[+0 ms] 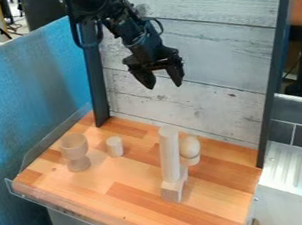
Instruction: Put the cylinder on the table
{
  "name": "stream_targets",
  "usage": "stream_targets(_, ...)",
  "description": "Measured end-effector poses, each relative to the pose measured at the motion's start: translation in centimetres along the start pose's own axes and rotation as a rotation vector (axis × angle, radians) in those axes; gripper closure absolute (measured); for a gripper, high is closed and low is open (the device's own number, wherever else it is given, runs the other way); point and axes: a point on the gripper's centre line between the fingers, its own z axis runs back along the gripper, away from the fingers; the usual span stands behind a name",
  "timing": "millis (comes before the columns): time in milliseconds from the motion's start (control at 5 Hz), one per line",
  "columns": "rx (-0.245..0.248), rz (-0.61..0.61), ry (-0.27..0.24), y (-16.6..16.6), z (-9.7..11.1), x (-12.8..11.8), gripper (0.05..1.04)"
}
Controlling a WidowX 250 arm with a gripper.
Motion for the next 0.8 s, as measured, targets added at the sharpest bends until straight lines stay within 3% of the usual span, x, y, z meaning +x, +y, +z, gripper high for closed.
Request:
stream_targets(200,-0.013,0.013,0.055,0.3,-1.5,-1.5,0.083)
stream_targets(400,-0.063,-0.035,0.186,-1.2,-1.2,-4.0,0.083)
stream_targets(800,-0.077,-0.086,0.271,-2.6,-0.7,-5.3,0.083)
